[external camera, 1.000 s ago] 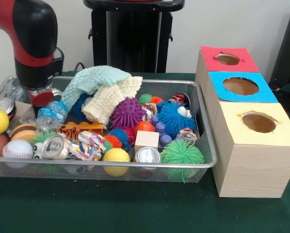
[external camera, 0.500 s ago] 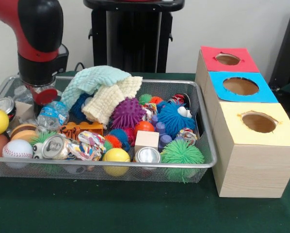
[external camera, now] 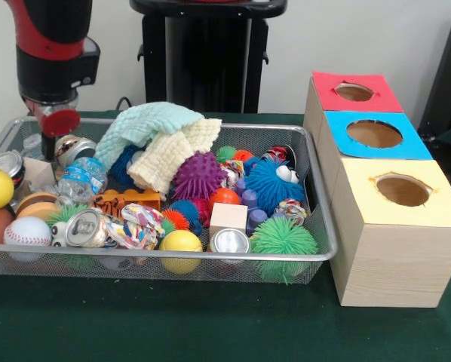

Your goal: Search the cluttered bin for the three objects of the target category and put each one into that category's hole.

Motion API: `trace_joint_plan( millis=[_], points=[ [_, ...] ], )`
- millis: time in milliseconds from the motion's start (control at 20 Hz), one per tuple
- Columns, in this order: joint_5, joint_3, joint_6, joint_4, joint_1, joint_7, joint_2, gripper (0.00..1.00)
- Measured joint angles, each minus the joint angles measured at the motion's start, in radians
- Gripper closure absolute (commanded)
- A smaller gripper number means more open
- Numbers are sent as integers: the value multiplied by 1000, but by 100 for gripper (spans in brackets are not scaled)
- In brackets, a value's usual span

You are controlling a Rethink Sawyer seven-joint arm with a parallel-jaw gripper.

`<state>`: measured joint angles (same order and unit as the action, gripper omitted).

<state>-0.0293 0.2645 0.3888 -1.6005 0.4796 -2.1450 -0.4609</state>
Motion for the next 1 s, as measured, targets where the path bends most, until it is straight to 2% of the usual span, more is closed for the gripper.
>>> trace_joint_plan(
  millis=[650,1000],
  points=[
    [0,-21,4,0,41,0,-36,100],
    [-1,-49,63,27,57,0,-46,100]
  ],
)
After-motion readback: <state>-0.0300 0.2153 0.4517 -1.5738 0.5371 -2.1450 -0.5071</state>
